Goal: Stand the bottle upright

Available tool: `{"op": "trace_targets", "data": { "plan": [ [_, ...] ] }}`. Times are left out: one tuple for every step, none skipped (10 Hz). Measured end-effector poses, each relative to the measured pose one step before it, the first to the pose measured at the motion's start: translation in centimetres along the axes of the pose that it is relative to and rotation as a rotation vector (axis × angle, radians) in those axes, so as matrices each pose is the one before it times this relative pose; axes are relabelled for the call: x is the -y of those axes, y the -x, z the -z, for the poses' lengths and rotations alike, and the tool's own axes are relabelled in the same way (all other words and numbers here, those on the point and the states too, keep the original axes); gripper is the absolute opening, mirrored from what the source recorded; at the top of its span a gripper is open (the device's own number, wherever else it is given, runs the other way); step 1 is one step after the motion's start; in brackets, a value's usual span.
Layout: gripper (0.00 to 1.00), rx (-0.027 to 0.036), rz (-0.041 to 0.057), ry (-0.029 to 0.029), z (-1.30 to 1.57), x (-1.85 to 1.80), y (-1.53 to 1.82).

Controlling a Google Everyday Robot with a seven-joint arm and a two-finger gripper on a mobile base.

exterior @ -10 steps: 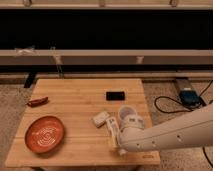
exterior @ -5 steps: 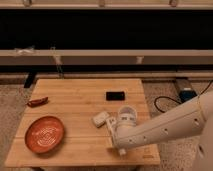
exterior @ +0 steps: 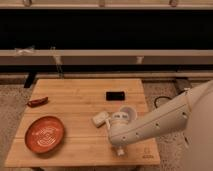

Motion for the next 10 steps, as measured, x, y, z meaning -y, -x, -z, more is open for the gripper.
{"op": "trace_targets", "data": {
  "plan": [
    [0.06,0.01317,-0.00261,0.01323,0.208,0.264,0.187],
    [0.00,0.01100,-0.01184,0.01249,0.877,0.084,0.050],
    [0.00,0.00752,-0.00604,0.00133,1.299,0.186,-0.080],
    [0.00,0.00733,0.00175,-0.00206,1.491,0.425,-0.078],
    [0.00,0.00587,0.00573,-0.00299,1.750,0.542,-0.088],
    [0.00,0.00369,0.00855,-0.00432,1.710,0.551,-0.318],
    [0.00,0.00612,0.00688,-0.00251,1.496,0.504,-0.409],
    [0.00,0.00616,0.01150,0.00011,1.225,0.871,-0.805],
    [0.00,0.00897,0.00917,-0.00142,0.624,0.872,-0.750],
    [0.00,0.01781,-0.00254,-0.00173,0.467,0.853,-1.557]
  ]
}}
